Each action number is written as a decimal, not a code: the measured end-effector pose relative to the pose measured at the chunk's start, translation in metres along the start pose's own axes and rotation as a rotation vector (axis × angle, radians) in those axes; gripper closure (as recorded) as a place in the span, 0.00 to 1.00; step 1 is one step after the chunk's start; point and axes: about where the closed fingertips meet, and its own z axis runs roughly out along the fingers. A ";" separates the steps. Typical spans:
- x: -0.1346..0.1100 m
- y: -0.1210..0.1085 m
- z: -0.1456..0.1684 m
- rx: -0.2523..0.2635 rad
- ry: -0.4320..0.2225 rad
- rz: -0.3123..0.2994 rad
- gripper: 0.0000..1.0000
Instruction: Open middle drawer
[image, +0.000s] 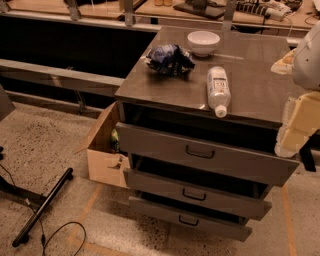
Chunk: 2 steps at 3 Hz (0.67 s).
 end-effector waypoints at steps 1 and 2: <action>0.000 0.000 0.000 0.002 -0.001 -0.001 0.00; 0.006 0.003 0.014 0.033 -0.015 0.024 0.00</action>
Offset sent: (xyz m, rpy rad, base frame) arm -0.0016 -0.0182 -0.0765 0.0661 -0.1227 -0.1223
